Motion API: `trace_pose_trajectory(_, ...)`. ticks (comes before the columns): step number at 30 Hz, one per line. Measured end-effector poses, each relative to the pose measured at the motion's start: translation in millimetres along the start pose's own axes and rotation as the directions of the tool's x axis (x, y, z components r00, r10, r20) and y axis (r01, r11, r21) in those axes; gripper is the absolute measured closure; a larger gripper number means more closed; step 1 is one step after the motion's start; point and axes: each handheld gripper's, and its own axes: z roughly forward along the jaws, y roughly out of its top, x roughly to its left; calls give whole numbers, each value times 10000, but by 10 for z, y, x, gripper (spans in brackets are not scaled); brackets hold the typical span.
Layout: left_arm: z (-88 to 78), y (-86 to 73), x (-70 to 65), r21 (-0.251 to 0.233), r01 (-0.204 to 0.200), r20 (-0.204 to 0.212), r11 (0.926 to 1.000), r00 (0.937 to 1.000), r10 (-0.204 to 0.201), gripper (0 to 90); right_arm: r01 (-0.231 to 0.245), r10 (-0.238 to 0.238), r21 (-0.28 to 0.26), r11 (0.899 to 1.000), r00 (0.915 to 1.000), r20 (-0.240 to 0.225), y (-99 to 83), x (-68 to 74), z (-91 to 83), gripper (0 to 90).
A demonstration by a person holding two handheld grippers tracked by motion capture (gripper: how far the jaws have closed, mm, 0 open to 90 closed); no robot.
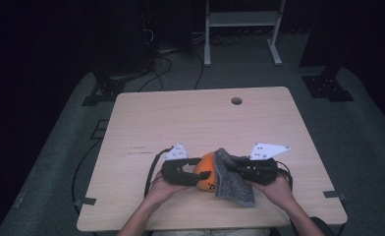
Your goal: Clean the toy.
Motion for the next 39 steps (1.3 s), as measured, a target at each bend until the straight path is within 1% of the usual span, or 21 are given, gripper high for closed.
trace_pose_trajectory(1, 9, 22, -51, 80, -539, -175, 9985, 9984, 541, 430, 200, -200, -47, 9998, 9998, -60, 48, 54, 27, 804)
trace_pose_trajectory(3, 26, 50, -164, 341, -1763, -540, 9837, 9825, 1780, 449, 393, -393, -159, 9991, 9992, -16, 102, 86, 48, 804)
trace_pose_trajectory(4, 22, 41, -187, 361, -2026, -566, 9786, 9772, 2044, 450, 383, -382, -202, 9991, 9992, 70, 115, 77, 44, 804)
trace_pose_trajectory(6, 0, 18, -156, 264, -1866, -524, 9821, 9808, 1878, 448, 251, -246, -251, 9994, 9995, 199, 105, 10, 7, 804)
trace_pose_trajectory(9, -21, -5, -110, 138, -1614, -350, 9868, 9862, 1618, 419, -97, 119, -271, 9996, 9966, 810, 42, -149, -99, 804)
trace_pose_trajectory(11, -27, -2, -117, 136, -1775, -309, 9840, 9836, 1778, 404, -430, 454, -285, 9987, 9948, 916, -12, -251, -163, 804)
trace_pose_trajectory(18, -44, 1, -100, 143, -1854, -468, 9826, 9815, 1859, 356, -418, 487, -470, 9980, 9864, 1567, -29, -358, -374, 803)
trace_pose_trajectory(20, -46, 5, -98, 101, -1886, -572, 9820, 9803, 1889, 367, -437, 473, -296, 9986, 9899, 1335, -34, -372, -397, 803)
trace_pose_trajectory(23, -40, 12, -84, 103, -1582, -619, 9874, 9854, 1585, 350, -436, 415, 224, 9988, 9956, 834, -79, -336, -290, 799)
trace_pose_trajectory(25, -20, 21, -42, 355, -510, -610, 9981, 9967, 531, 229, -300, 267, 650, 9974, 9984, 508, -108, -273, -169, 800)
trace_pose_trajectory(26, -6, 14, -2, 694, 200, -226, 9974, 9996, -185, 189, -297, 273, 687, 9972, 9990, 354, -111, -247, -138, 800)
trace_pose_trajectory(27, 13, -6, 34, 1074, 919, 218, 9900, 9953, -947, 165, -284, 272, 674, 9973, 9995, 181, -105, -232, -128, 801)
trace_pose_trajectory(28, 39, -36, 44, 1439, 1283, 388, 9812, 9901, -1351, 126, -318, 319, 702, 9970, 9995, -1, -100, -217, -130, 800)
trace_pose_trajectory(29, 44, -47, 23, 1486, 1172, 238, 9819, 9922, -1221, 136, -340, 359, 676, 9971, 9990, -273, -99, -193, -129, 801)
trace_pose_trajectory(31, 16, -13, -38, 1458, 348, -110, 9887, 9994, -336, 264, -227, 264, 725, 9971, 9984, -496, -92, -152, -113, 801)
trace_pose_trajectory(32, -3, 12, -71, 1266, -255, -417, 9916, 9987, 310, 329, -145, 184, 671, 9976, 9982, -578, -80, -139, -106, 801)
trace_pose_trajectory(33, -11, 33, -102, 1013, -812, -685, 9915, 9937, 884, 371, -108, 138, 569, 9983, 9986, -512, -59, -131, -108, 801)
trace_pose_trajectory(34, -17, 54, -136, 900, -1537, -1037, 9840, 9812, 1627, 398, -55, 70, 428, 9991, 9994, -340, -34, -137, -117, 801)
trace_pose_trajectory(36, 7, 74, -210, 935, -2939, -1547, 9512, 9395, 3055, 421, -73, 75, -187, 9998, 9999, 134, 9, -184, -162, 802)
trace_pose_trajectory(37, 22, 73, -223, 993, -3239, -1396, 9409, 9316, 3355, 419, -241, 255, -501, 9985, 9993, 281, 23, -223, -182, 802)
trace_pose_trajectory(39, 53, 42, -215, 889, -3242, -1202, 9418, 9351, 3333, 400, -296, 327, -484, 9984, 9974, 648, 18, -293, -181, 802)
